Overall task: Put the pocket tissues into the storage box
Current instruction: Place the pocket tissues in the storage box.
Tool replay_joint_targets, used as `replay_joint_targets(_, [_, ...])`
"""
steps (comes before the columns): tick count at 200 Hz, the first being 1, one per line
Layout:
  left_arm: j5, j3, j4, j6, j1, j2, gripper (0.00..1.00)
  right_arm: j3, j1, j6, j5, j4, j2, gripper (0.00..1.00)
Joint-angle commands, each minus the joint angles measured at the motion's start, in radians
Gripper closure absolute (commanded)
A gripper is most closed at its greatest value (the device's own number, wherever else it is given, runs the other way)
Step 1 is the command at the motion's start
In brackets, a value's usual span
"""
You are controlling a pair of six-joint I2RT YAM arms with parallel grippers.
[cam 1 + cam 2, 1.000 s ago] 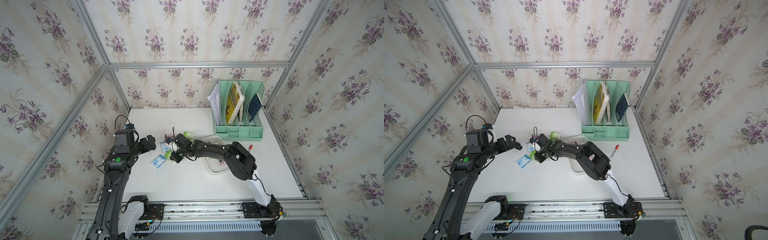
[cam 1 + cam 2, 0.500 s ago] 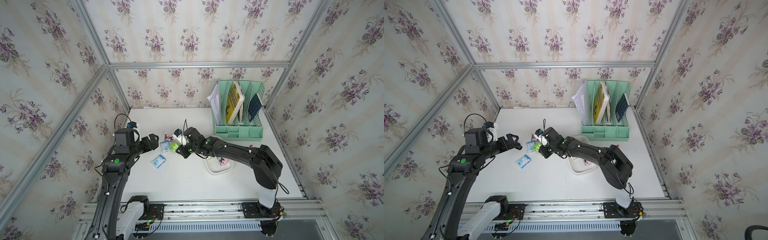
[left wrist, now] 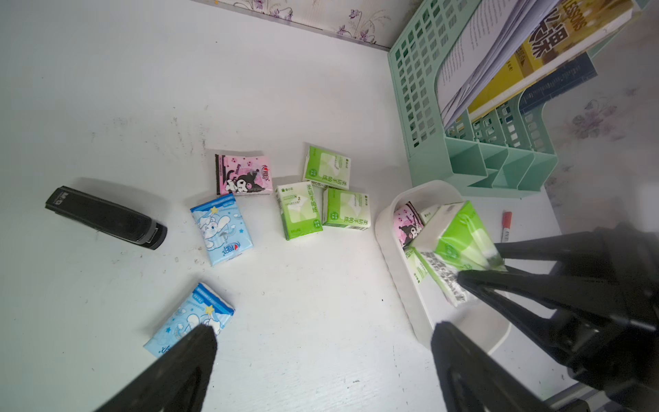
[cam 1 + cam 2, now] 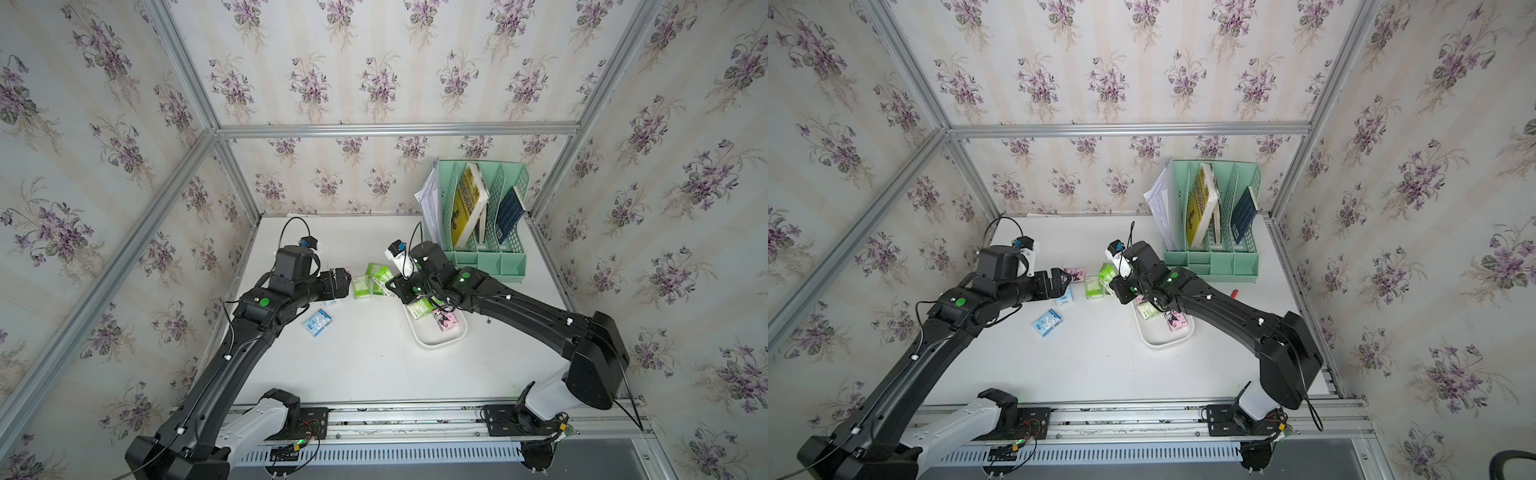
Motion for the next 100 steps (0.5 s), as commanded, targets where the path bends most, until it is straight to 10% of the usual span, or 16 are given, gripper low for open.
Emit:
replay_joint_targets(1, [-0.056, -0.031, 0.096, -0.022, -0.040, 0.003, 0.01, -0.078, -0.015, 0.042, 0.027, -0.028, -0.081, 0.84])
replay_joint_targets(100, [-0.108, 0.035, 0.121, 0.018, -0.156, 0.163, 0.01, -0.404, -0.090, 0.149, 0.026, -0.100, -0.259, 0.82])
